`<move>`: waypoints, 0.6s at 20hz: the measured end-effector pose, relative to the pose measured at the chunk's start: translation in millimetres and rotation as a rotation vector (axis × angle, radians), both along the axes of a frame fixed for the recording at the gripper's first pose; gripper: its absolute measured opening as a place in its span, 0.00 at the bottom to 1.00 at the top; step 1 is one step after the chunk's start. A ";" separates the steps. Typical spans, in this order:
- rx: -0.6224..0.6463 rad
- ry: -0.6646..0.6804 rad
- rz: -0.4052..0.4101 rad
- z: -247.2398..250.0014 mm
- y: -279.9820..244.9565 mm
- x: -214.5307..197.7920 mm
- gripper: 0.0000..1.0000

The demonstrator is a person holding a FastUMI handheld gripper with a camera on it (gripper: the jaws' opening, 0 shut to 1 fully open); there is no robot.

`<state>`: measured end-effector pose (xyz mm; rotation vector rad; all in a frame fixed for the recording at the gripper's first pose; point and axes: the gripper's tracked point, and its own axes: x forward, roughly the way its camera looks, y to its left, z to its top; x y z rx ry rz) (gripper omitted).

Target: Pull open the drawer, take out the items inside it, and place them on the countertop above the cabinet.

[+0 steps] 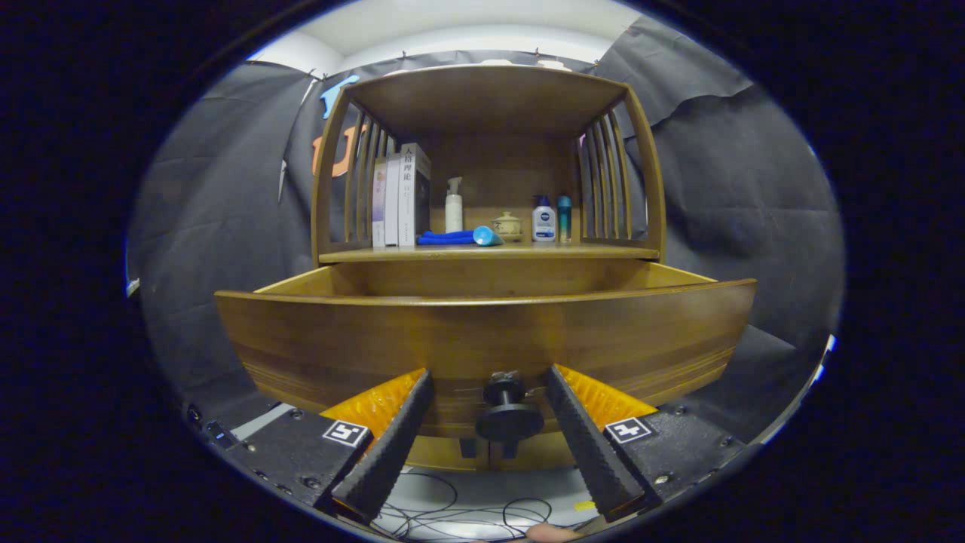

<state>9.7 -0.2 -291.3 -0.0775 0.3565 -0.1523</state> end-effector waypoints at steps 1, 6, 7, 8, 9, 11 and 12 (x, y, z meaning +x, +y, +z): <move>0.006 0.004 -0.001 3.1 2.2 3.8 0.99; 0.014 0.026 -0.008 6.4 -0.2 45.8 0.99; 0.021 0.026 -0.012 4.8 -0.8 56.3 1.00; 0.030 0.032 -0.015 1.8 0.2 61.1 1.00; 0.035 0.038 -0.020 1.6 -0.3 68.3 1.00; 0.035 0.046 -0.025 0.6 -0.9 83.1 0.99; 0.035 0.048 -0.028 -0.4 -2.0 91.0 0.99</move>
